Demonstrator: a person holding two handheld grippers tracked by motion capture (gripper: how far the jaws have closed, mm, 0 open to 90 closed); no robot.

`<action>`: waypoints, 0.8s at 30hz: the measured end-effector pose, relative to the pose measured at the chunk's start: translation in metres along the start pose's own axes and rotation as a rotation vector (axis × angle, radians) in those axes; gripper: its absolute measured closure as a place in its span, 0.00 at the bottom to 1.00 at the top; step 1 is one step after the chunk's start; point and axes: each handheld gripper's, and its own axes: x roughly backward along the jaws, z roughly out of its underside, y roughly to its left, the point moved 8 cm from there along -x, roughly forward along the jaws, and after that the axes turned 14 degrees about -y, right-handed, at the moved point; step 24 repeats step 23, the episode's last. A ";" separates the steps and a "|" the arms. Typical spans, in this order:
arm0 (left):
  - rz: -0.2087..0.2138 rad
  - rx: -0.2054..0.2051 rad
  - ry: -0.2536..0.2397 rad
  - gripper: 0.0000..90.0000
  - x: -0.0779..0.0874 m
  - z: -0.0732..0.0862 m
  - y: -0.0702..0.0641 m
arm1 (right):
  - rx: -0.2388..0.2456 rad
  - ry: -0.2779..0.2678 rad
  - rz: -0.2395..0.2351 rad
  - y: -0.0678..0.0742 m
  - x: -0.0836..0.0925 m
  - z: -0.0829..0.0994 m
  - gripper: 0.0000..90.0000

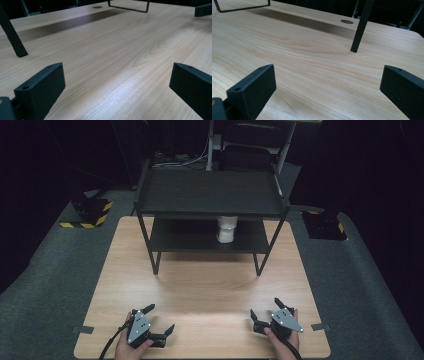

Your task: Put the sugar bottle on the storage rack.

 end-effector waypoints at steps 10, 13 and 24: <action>0.003 -0.020 0.005 0.01 0.000 0.000 -0.001 | -0.010 0.010 0.010 0.000 -0.003 -0.001 0.00; 0.010 -0.022 0.012 0.01 -0.001 -0.001 -0.002 | -0.018 0.009 0.010 -0.001 -0.003 -0.001 0.00; 0.020 -0.005 0.019 0.01 -0.003 -0.002 0.000 | -0.020 -0.008 0.021 0.000 0.000 0.001 0.00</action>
